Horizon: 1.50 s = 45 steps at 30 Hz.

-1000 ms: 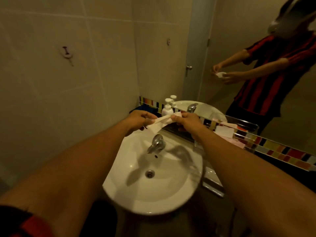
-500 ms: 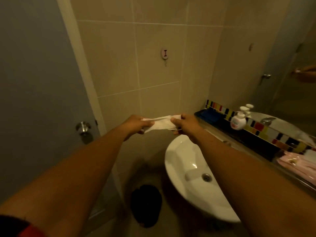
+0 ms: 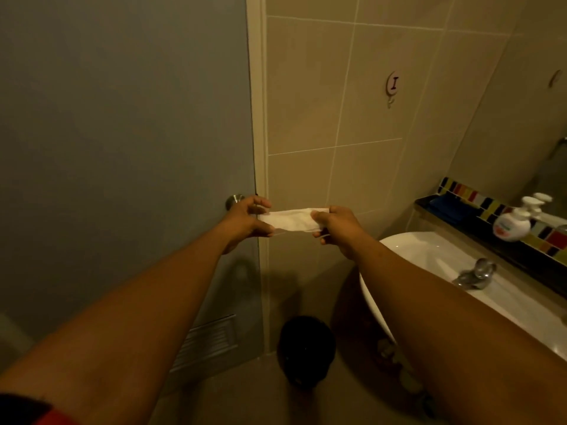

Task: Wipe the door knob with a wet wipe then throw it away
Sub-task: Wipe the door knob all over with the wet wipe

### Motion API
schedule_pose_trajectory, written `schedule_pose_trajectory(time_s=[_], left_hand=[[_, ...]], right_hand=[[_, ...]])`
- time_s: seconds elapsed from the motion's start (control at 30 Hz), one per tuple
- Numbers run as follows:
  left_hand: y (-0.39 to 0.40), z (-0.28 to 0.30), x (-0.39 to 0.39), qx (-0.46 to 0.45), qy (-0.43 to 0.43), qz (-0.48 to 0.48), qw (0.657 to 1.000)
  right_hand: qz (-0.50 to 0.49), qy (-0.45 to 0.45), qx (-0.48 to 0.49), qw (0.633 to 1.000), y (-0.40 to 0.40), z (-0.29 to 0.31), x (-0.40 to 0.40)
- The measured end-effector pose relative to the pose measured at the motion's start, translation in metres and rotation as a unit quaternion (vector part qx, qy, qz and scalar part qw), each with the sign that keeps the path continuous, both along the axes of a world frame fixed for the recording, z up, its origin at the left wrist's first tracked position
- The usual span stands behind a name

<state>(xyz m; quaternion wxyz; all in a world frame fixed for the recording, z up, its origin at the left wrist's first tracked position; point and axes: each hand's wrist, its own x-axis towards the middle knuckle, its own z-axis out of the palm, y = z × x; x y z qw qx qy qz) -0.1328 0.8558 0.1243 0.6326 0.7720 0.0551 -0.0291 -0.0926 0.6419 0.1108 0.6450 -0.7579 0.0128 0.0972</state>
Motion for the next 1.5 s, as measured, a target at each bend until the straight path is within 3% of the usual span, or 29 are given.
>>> schedule_pose_trajectory(time_s=[0.27,0.57,0.83,1.1,1.3,1.5], left_hand=[[0.04,-0.02,-0.015,0.132,-0.009,0.012,0.991],[0.049,-0.022,-0.009,0.123,-0.021,0.079,0.989],[0.046,-0.012,0.02,0.143,-0.03,0.131,0.981],[0.036,-0.012,0.039,0.154,-0.035,0.182,0.971],[0.034,-0.026,0.042,0.14,0.047,0.194,0.97],[0.051,-0.042,0.046,0.147,0.034,0.237,0.96]], right_hand=[[0.027,0.01,0.014,0.999,0.04,-0.008,0.004],[0.122,0.015,-0.037,0.992,0.055,-0.011,0.03],[0.266,-0.011,-0.118,0.957,0.056,-0.012,0.063],[0.249,-0.026,-0.104,0.963,0.064,-0.026,0.103],[0.274,-0.031,-0.145,0.95,0.071,-0.04,0.116],[0.246,-0.034,-0.125,0.961,0.087,-0.05,0.133]])
